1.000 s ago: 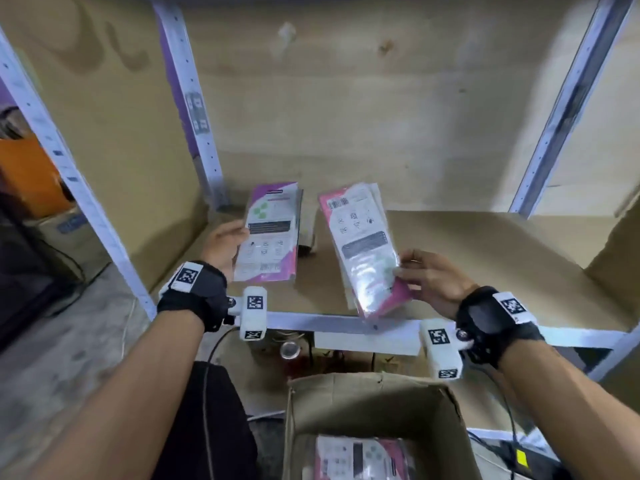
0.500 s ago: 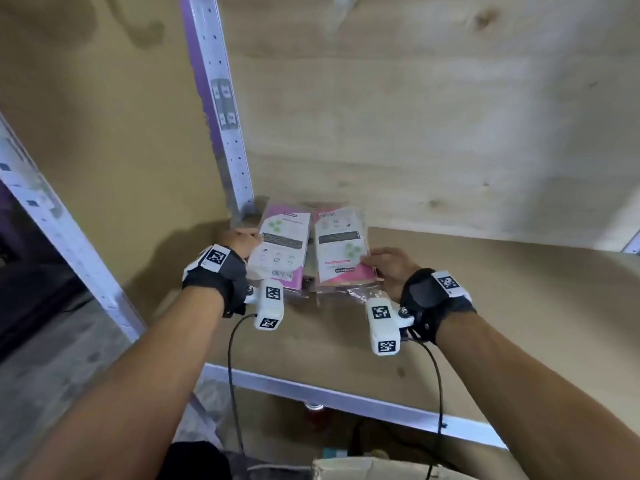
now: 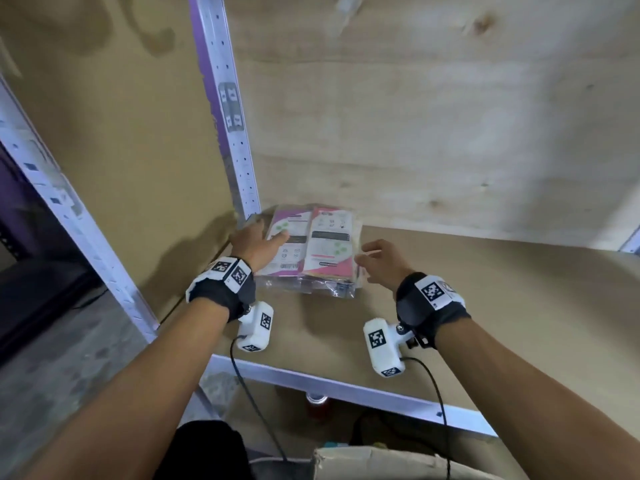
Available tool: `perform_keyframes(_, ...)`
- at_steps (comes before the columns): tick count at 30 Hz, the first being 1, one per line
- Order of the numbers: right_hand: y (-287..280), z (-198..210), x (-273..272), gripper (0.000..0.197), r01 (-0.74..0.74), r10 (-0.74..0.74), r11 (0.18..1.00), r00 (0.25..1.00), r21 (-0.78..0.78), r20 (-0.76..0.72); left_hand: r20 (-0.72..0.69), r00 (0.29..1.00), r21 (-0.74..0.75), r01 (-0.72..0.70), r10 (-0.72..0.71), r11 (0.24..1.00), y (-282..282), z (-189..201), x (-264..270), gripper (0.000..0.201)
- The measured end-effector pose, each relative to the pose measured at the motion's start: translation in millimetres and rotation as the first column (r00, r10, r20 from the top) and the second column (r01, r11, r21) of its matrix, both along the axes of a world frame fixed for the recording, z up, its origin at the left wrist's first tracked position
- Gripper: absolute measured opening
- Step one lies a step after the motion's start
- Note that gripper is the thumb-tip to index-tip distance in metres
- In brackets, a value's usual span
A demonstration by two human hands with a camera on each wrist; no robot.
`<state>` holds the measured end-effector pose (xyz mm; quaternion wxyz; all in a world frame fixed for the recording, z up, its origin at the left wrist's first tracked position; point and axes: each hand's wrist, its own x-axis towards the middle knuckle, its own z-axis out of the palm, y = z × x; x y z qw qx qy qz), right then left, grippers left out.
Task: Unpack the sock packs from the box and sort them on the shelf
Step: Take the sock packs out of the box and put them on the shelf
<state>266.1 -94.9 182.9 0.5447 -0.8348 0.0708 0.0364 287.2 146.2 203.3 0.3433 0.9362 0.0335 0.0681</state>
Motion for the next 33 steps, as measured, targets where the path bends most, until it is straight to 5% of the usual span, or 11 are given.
perform_keyframes(3,-19,20,-51,0.009,-0.079,0.078,0.996,0.997,0.047,0.018,0.120,0.990,-0.098,0.080,-0.069,0.992,-17,21,-50,0.031)
perform_keyframes(7,-43,44,-132,0.012,-0.163,0.162,0.986,0.985,0.014,0.059,0.156,0.949,-0.195,0.303,-0.276,0.933,-45,39,-127,0.017)
perform_keyframes(14,-82,39,-258,0.018,-0.216,0.219,0.973,0.975,-0.076,0.027,-0.060,0.821,-0.248,0.539,-0.568,0.805,-86,10,-247,0.011)
perform_keyframes(22,-115,-42,-309,0.012,-0.282,0.257,0.947,0.952,-0.156,-0.164,-0.352,0.695,-0.198,0.600,-0.627,0.775,-124,-92,-310,0.012)
perform_keyframes(33,-97,-209,-269,0.019,-0.464,0.279,0.794,0.852,-0.393,-0.443,-0.669,0.659,0.109,0.545,-0.344,0.832,-153,-239,-280,0.031)
